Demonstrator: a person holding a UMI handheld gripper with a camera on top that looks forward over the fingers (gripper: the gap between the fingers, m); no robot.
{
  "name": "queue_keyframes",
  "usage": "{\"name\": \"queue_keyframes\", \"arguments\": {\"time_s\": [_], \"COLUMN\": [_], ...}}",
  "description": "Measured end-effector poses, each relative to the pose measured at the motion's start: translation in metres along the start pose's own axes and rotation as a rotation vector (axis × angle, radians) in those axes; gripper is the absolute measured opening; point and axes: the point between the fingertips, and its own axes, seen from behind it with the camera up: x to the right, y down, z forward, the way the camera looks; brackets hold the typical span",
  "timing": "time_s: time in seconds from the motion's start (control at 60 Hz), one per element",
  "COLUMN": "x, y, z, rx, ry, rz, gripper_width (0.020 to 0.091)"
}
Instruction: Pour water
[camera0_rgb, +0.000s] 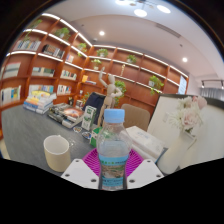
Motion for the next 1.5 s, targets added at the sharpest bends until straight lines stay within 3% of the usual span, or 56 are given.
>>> {"name": "queue_keyframes", "arguments": {"time_s": [0.217,0.4,0.45,0.617,0.867,0.917,0.983,1.05,1.317,1.5], "x": [-0.013,-0.016,-0.019,-0.015,-0.017,-0.021,-0.022,-0.021,-0.014,-0.016], "y": [0.022,0.037,0.053,0.052,0.055,0.061,0.061,0.064,0.067,0.051], "z": [0.013,0.026,0.032,0.022,0.023,0.023,0.013,0.003,-0.066,-0.104], "rx": [0.024,0.057,0.017,0.026,0.023,0.005,0.011,0.008,-0.022,0.016], "ry": [-0.086,-0.047,-0.045,-0.029,-0.024,-0.031,-0.021,-0.006,0.152,0.182], "rz": [0.318,0.342,0.322,0.341,0.345,0.352,0.346,0.338,0.359,0.399], "gripper_width": [0.0269,0.0296,0.0306,0.0298,0.0465,0.0553,0.0721,0.0804,0.081,0.0809]}}
